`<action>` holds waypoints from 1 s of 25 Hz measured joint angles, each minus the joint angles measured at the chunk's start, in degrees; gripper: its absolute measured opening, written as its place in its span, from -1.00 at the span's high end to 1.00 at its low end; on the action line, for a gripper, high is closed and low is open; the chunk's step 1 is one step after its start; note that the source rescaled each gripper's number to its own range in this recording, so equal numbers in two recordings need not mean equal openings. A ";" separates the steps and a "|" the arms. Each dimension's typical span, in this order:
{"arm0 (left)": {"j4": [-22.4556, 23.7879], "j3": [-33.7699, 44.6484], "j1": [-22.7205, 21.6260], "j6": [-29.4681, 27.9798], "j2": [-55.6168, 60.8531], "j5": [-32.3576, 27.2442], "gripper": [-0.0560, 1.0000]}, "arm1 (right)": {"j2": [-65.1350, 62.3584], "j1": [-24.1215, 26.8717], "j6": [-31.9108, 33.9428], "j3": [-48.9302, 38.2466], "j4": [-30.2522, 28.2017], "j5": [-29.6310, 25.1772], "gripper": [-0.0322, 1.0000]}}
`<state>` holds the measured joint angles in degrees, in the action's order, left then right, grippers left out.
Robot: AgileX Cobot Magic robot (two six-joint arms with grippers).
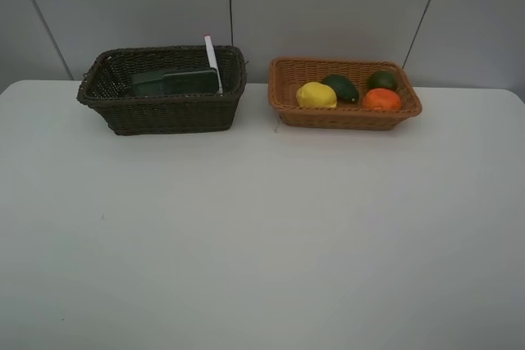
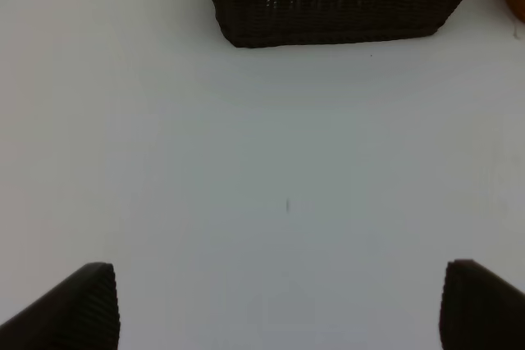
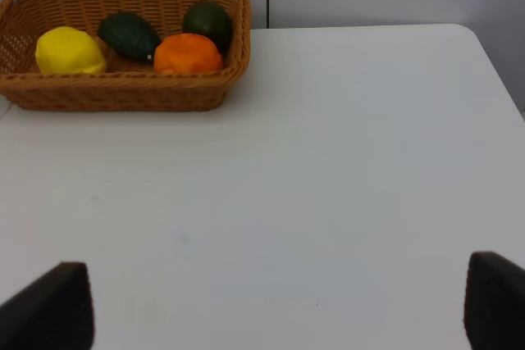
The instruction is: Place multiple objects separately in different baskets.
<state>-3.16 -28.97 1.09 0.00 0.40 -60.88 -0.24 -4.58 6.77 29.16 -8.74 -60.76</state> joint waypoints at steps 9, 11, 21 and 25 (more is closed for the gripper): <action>0.00 0.00 0.00 0.00 0.00 0.00 -0.99 | 0.00 4.46 0.00 0.00 0.00 0.00 -0.98; 0.00 0.00 0.00 0.00 0.00 0.00 -0.99 | 0.00 4.63 0.00 0.00 0.00 0.00 -0.98; 0.00 0.00 0.00 0.00 0.00 0.00 -0.99 | 0.00 4.68 0.00 0.00 0.00 0.00 -0.98; 0.00 0.00 0.00 0.00 0.00 0.00 -0.99 | 0.00 4.68 0.00 0.00 0.00 0.00 -0.98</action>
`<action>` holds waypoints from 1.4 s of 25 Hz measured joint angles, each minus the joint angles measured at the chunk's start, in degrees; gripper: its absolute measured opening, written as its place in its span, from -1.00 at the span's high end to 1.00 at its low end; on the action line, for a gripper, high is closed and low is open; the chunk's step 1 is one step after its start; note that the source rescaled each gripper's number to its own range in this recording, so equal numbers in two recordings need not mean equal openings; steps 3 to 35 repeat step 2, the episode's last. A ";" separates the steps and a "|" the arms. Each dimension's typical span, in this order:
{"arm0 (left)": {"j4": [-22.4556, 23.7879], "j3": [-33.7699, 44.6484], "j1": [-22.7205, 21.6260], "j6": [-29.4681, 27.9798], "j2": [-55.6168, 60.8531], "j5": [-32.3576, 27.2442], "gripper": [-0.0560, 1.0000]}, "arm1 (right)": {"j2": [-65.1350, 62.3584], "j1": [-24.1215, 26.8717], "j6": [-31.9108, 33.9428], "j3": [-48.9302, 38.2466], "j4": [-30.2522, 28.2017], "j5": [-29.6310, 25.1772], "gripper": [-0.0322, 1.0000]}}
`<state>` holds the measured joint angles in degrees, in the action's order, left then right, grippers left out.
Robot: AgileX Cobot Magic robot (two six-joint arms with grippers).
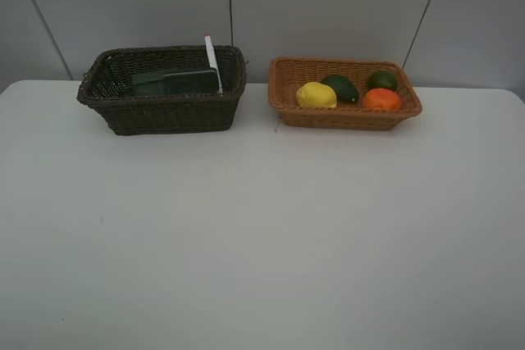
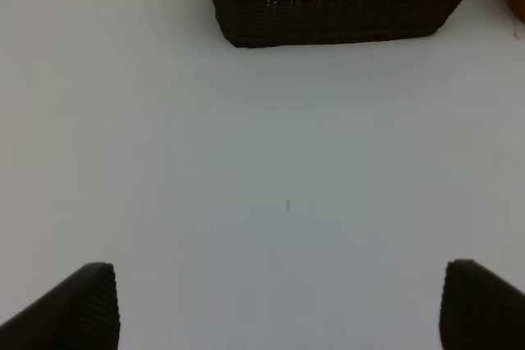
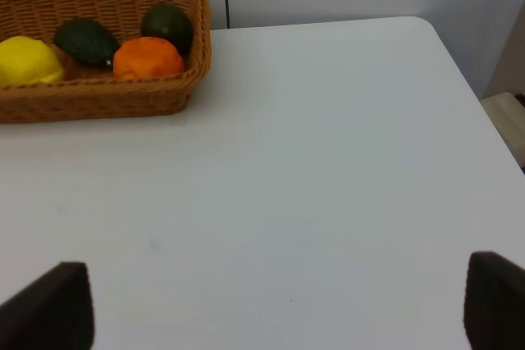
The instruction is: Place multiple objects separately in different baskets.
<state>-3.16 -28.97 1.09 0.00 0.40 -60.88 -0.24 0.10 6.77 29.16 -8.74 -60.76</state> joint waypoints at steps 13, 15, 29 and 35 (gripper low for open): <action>0.00 0.00 0.00 0.00 0.00 0.00 -0.99 | 0.00 0.00 0.00 0.00 0.00 0.00 -0.98; 0.00 0.00 0.00 0.00 0.00 0.00 -0.99 | 0.00 0.00 0.00 0.00 0.00 0.00 -0.98; 0.00 0.00 0.00 0.00 0.00 0.00 -0.99 | 0.00 0.00 0.00 0.00 0.00 0.00 -0.98; 0.00 0.00 0.00 0.00 0.00 0.00 -0.99 | 0.00 0.00 0.00 0.00 0.00 0.00 -0.98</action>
